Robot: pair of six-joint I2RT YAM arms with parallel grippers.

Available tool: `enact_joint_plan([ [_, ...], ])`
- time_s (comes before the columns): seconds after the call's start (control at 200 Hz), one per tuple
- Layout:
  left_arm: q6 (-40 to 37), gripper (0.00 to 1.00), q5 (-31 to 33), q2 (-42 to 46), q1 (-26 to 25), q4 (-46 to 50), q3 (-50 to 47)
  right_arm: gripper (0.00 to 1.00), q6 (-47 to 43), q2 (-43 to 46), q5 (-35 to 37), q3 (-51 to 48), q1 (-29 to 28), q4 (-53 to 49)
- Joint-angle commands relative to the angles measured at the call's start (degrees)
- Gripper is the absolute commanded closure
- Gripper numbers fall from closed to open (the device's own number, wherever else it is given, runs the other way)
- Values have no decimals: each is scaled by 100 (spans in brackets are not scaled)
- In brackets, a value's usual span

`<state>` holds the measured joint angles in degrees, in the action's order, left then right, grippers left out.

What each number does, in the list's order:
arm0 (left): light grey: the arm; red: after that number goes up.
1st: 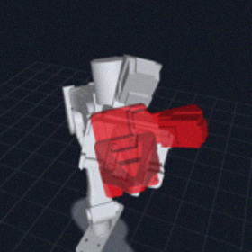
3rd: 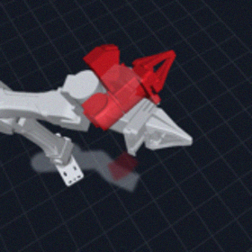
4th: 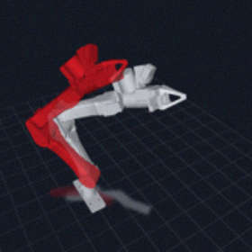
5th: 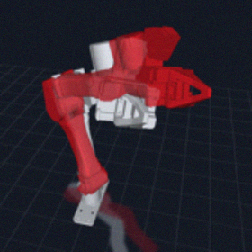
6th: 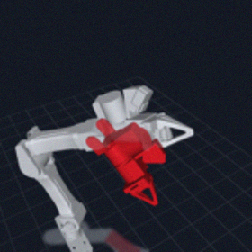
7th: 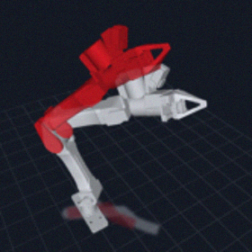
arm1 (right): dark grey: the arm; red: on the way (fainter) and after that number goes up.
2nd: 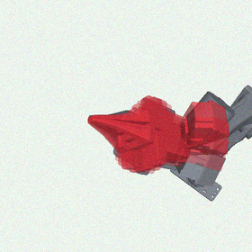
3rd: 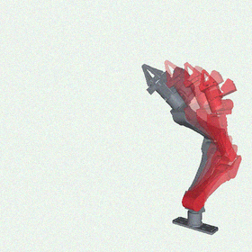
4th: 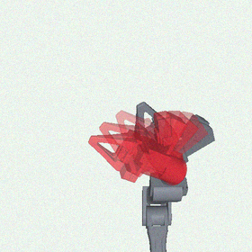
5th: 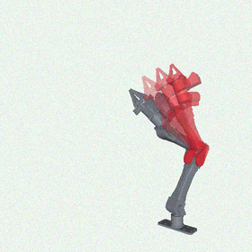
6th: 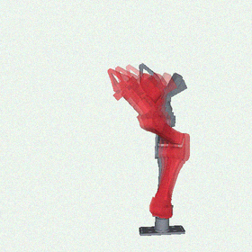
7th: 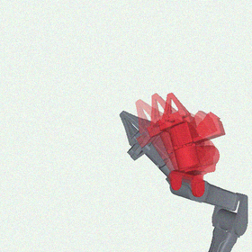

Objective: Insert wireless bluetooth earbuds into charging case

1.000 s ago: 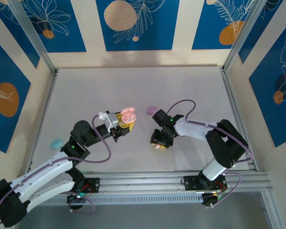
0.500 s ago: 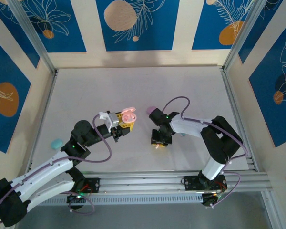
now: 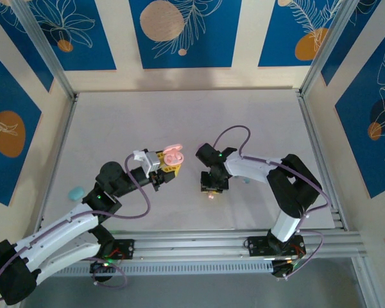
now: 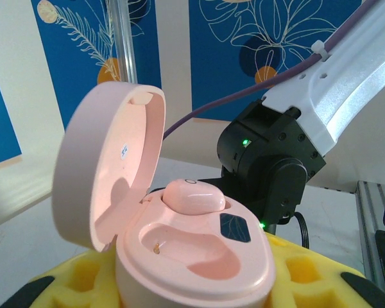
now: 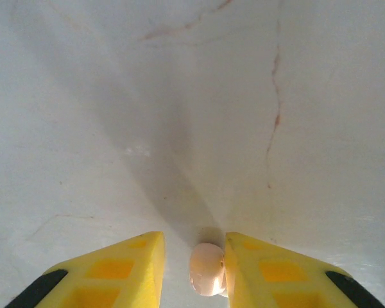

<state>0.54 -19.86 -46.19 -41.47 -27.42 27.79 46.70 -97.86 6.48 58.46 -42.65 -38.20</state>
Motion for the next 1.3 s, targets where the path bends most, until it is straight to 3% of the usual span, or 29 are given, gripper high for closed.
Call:
enact_joint_plan([
  [0.0, 33, 70, -9, 84, 12, -167, 29, 68, 35, -56, 146, 108, -32, -102],
  [0.495, 43, 70, 15, 100, 9, -185, 7, 69, -534, -478, 331, 508, -164, -755],
  [1.146, 34, 69, 4, 98, 10, -141, 47, 76, -767, -708, 314, 702, -279, -959],
  [1.296, 26, 69, 9, 93, 10, -132, 51, 82, -759, -531, 321, 695, -279, -1002],
])
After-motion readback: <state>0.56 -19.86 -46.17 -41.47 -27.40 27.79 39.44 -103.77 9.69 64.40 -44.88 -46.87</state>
